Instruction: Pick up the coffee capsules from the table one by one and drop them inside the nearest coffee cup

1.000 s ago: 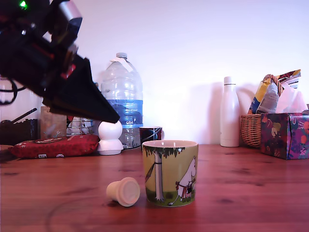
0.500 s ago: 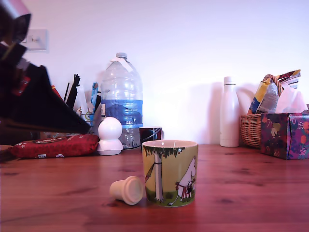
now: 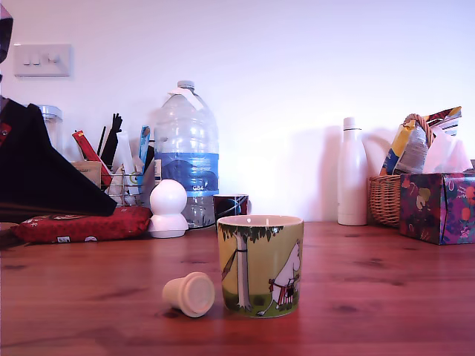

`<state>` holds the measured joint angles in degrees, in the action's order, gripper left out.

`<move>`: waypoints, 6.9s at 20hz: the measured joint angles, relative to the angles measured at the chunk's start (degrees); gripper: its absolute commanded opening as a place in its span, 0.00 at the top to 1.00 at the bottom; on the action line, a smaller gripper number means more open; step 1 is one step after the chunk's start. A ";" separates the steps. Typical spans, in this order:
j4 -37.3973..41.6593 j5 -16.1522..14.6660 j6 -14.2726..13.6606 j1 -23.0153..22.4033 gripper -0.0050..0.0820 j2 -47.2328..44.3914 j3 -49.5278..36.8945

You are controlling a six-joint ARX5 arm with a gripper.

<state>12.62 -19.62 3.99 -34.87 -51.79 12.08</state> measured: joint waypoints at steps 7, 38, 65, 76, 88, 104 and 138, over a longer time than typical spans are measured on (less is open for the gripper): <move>0.22 0.52 0.61 -0.46 0.05 -0.61 0.00; 29.83 3.56 2.12 -1.29 0.04 -36.41 3.63; 22.93 7.58 3.37 -3.52 0.67 -45.11 13.35; 21.44 6.73 2.93 -3.56 0.77 -45.07 13.68; -2.32 5.66 -7.19 -3.56 0.78 -26.18 14.10; -22.71 5.16 -7.82 -3.56 0.78 -16.92 25.73; -40.87 8.22 -11.72 -10.84 0.64 -44.37 54.80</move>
<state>-28.25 -11.40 -7.73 -45.71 -96.16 66.87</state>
